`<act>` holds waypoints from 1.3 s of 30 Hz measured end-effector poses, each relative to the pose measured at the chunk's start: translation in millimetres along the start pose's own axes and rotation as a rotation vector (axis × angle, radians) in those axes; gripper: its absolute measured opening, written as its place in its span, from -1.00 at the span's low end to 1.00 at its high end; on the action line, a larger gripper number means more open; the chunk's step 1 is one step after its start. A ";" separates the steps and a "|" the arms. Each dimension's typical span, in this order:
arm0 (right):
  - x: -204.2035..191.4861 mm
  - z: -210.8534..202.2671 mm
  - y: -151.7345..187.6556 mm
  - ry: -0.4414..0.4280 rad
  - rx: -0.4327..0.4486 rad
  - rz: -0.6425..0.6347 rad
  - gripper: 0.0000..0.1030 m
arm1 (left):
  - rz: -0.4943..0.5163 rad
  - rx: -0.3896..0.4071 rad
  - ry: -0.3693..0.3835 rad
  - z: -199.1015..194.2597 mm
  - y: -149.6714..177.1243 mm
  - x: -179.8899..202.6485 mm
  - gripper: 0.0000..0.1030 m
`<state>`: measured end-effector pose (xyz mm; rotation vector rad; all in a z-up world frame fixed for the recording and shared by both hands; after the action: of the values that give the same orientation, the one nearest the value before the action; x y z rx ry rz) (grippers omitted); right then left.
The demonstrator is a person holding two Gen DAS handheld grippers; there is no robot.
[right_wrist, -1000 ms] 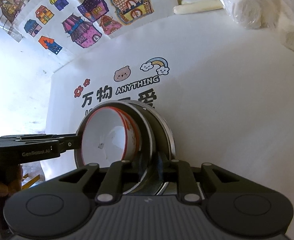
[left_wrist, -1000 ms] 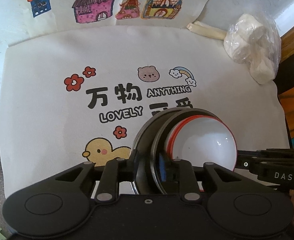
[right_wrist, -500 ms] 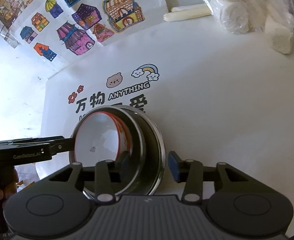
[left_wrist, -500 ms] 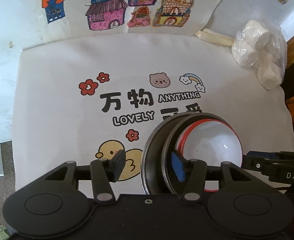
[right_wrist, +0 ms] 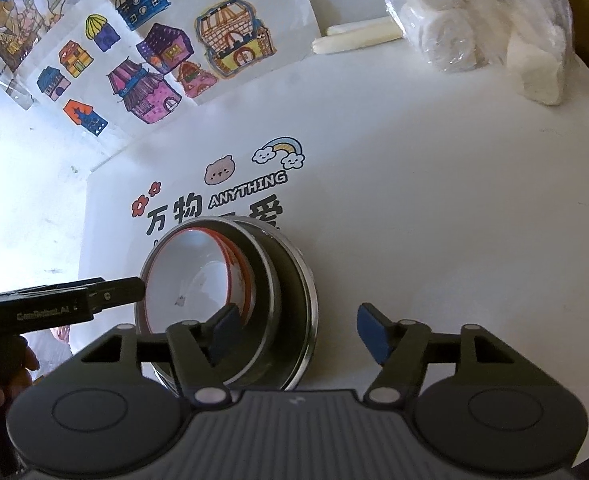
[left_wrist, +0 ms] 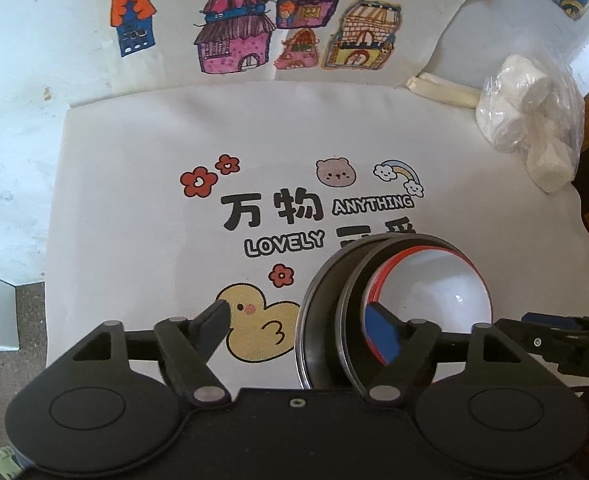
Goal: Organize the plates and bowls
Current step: 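Lower the bowl stack onto the steel plate stack with both grippers, then open both grippers and pull them back from the stacked dishes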
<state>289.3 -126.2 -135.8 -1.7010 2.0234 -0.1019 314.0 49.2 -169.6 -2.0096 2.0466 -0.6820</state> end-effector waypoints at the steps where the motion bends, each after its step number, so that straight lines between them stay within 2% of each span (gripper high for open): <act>1: -0.2 -1.2 0.4 -0.002 0.003 0.003 0.54 | -0.002 0.002 -0.001 -1.3 0.1 0.2 0.61; 6: -0.8 -6.6 2.7 0.004 0.019 -0.002 0.66 | -0.006 0.022 -0.011 -7.7 0.6 1.5 0.76; 11: 0.8 -15.1 3.2 0.009 0.043 -0.004 0.79 | -0.014 0.040 -0.017 -14.7 1.8 1.6 0.81; 18: 0.3 -32.3 -0.8 -0.003 0.109 -0.024 0.99 | -0.033 0.082 -0.034 -28.0 4.7 3.3 0.98; 26: -3.2 -54.2 3.0 -0.008 0.179 -0.092 1.00 | -0.015 0.143 -0.114 -48.3 14.0 7.7 0.98; 31: -5.8 -71.4 7.5 -0.027 0.222 -0.115 1.00 | -0.007 0.174 -0.138 -66.6 19.9 16.0 0.98; 39: -12.2 -105.6 23.1 -0.053 0.322 -0.156 1.00 | -0.006 0.287 -0.148 -103.0 30.8 30.6 0.98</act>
<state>226.3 -136.1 -47.7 -1.6322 1.7249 -0.4083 238.7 37.6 -87.8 -1.8444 1.7496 -0.7555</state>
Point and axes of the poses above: each gripper's, at about its wrist camera, not at the fingertips, and z roughly the way its jaws point, x to its right, y to its underside, the point moved 7 cm from there along z, roughly the way its jaws point, and after that the axes turned 4 degrees about x, right-handed, at the moved point
